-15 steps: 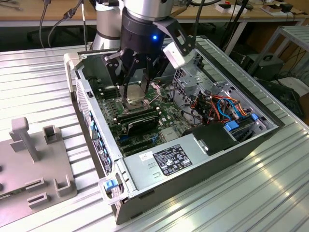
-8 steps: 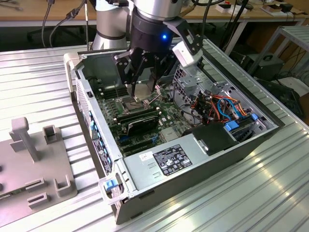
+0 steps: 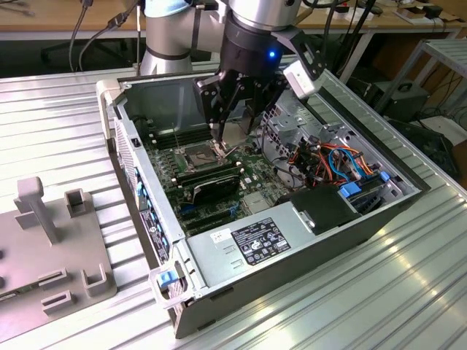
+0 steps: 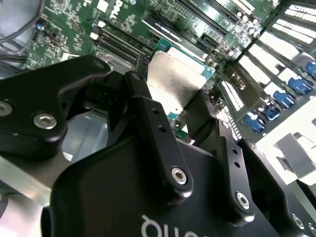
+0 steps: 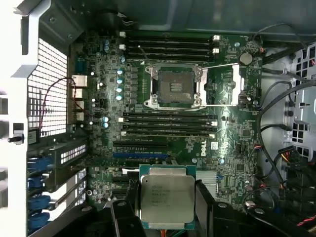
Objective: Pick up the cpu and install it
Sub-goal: 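Pick up the cpu and move it towards the insertion slot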
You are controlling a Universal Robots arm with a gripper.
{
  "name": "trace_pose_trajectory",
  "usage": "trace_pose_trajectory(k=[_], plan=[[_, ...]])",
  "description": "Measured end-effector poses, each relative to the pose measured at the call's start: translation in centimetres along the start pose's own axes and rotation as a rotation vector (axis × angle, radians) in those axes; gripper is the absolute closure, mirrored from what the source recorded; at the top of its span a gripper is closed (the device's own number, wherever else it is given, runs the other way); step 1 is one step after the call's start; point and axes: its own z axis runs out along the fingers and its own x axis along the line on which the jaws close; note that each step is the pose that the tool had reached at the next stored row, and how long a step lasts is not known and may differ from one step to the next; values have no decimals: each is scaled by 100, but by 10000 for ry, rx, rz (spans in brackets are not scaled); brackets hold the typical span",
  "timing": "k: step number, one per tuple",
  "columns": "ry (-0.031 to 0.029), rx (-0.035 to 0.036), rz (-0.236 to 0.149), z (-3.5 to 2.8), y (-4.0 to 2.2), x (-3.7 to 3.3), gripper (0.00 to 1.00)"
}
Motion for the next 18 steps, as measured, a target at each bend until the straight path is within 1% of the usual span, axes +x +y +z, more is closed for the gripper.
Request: trace_pose_trajectory(k=[4,13,15,16,17,18], plan=[[0,-1,0,1,2,-10,45],[1,1,0,15,119,-20,45],[0,-1,0,23,172,-22,45],[0,0,0,29,215,-24,45],[1,0,-1,34,244,-25,45],[0,-1,0,41,261,-27,45]])
